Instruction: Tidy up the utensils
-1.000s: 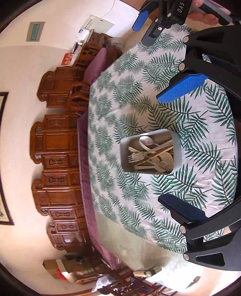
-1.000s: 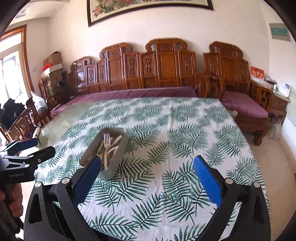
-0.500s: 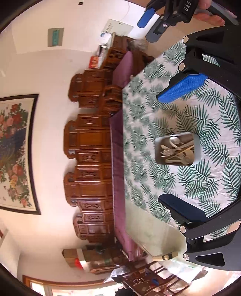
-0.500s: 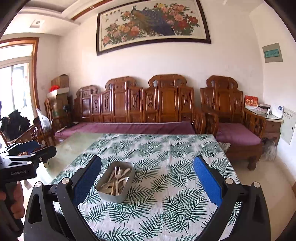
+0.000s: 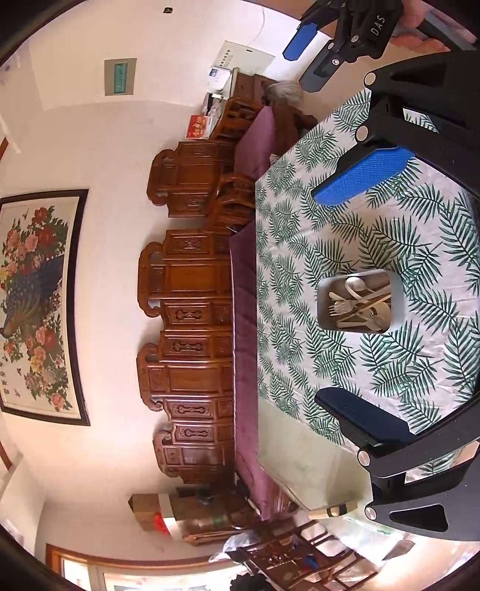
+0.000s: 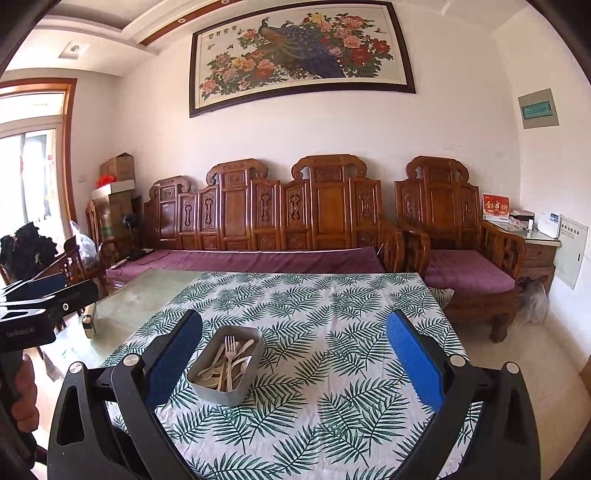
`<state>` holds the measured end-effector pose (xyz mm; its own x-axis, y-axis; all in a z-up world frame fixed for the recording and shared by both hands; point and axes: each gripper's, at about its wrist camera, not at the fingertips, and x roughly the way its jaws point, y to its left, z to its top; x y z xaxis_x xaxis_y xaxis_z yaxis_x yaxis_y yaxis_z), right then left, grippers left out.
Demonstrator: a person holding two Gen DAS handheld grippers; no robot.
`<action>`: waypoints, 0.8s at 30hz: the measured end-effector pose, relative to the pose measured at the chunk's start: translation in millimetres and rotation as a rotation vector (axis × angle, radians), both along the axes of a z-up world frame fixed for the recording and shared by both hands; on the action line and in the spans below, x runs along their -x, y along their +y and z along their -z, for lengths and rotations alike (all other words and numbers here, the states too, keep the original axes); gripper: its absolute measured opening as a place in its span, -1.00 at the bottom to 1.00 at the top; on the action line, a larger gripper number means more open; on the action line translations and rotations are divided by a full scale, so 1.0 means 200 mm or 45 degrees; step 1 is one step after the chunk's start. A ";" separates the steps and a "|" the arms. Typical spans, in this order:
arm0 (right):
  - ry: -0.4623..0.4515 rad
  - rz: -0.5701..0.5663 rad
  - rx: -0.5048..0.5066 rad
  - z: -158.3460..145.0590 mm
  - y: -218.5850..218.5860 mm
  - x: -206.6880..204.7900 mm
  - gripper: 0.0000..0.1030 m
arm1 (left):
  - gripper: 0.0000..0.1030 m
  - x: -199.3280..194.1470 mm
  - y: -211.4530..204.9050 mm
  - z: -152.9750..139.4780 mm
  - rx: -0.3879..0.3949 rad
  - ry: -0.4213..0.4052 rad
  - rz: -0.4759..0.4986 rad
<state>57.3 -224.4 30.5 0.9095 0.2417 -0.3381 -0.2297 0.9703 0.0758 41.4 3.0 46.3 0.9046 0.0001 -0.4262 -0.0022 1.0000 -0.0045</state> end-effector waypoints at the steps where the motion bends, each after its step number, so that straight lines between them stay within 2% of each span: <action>1: 0.001 0.000 -0.001 0.00 0.00 0.00 0.95 | 0.85 0.00 0.00 0.00 0.001 0.001 0.000; 24: 0.013 0.003 -0.001 0.05 0.01 0.00 0.95 | 0.85 0.00 -0.02 0.03 0.002 0.012 0.011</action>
